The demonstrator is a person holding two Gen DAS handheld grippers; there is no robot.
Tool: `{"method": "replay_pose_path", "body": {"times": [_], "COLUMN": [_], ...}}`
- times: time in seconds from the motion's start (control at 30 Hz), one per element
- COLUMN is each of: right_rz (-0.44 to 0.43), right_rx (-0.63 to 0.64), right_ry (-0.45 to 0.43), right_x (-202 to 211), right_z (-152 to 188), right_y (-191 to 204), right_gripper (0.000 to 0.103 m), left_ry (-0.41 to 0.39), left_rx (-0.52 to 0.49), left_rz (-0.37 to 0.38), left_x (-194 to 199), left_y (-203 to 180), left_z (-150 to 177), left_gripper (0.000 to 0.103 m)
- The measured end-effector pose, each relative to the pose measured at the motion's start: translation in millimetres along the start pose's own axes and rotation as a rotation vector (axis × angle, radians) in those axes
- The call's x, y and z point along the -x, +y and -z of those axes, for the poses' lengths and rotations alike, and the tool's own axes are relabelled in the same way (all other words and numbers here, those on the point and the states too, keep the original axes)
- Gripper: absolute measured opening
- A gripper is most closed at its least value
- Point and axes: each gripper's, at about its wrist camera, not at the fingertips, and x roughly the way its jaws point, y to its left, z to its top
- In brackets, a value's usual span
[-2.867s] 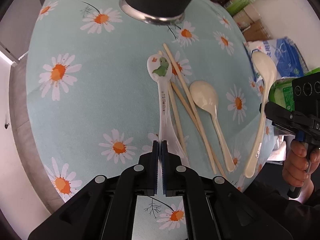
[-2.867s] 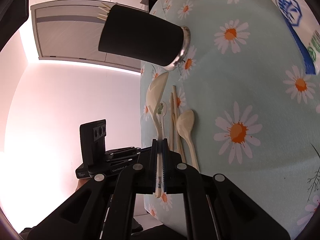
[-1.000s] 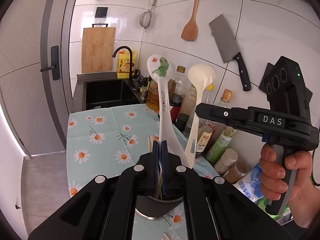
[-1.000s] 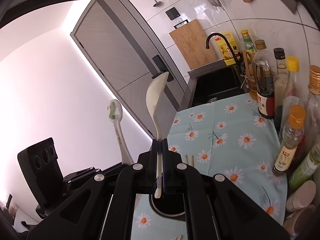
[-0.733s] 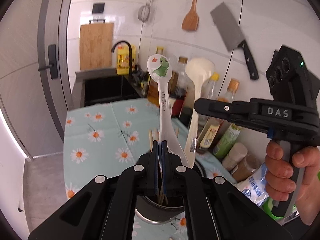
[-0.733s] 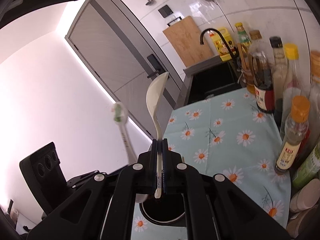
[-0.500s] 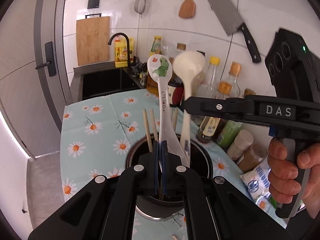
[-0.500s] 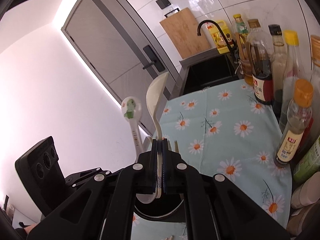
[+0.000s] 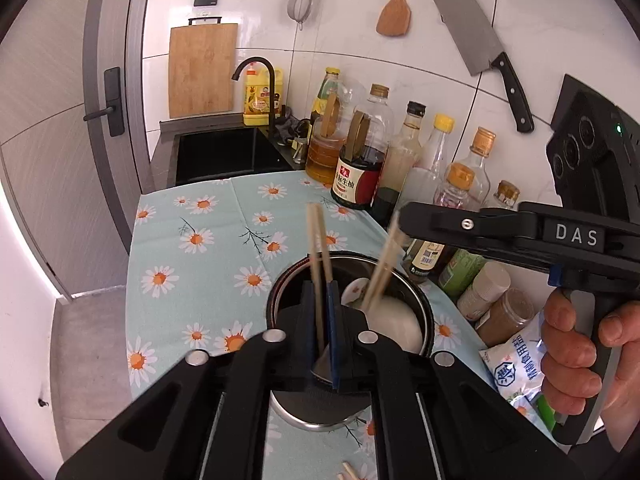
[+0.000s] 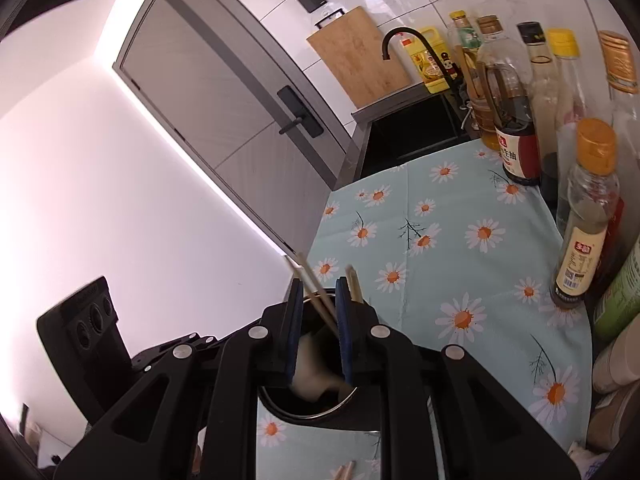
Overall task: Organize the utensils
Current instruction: 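Lower both spoons into the black holder and open both grippers, then move both grippers back down over the remaining chopsticks and spoon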
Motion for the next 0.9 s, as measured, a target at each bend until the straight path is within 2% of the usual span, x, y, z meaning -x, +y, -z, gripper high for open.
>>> {"method": "replay_pose_path", "body": {"times": [0.6, 0.7, 0.73, 0.8, 0.9], "right_rz": [-0.054, -0.065, -0.067, -0.067, -0.065], "right_rx": [-0.011, -0.021, -0.024, -0.028, -0.036], "right_ry": [-0.021, -0.020, -0.018, -0.009, 0.012], "right_x": [37.9, 46.6, 49.4, 55.4, 62.5], "right_z": [18.4, 27.0, 30.6, 39.4, 53.8], "right_y": [22.6, 25.1, 25.8, 27.2, 27.4], "right_gripper": [0.018, 0.023, 0.024, 0.024, 0.024], "left_ry": [-0.045, -0.058, -0.058, -0.053, -0.053], "left_rx": [0.038, 0.043, 0.046, 0.053, 0.059], "left_rz": [-0.002, -0.004, -0.003, 0.005, 0.011], "left_x": [46.6, 58.7, 61.5, 67.1, 77.4], "left_y": [-5.2, -7.6, -8.3, -9.5, -12.2], "left_z": [5.5, 10.1, 11.6, 15.2, 23.7], "left_gripper": [0.011, 0.012, 0.013, 0.024, 0.024]}}
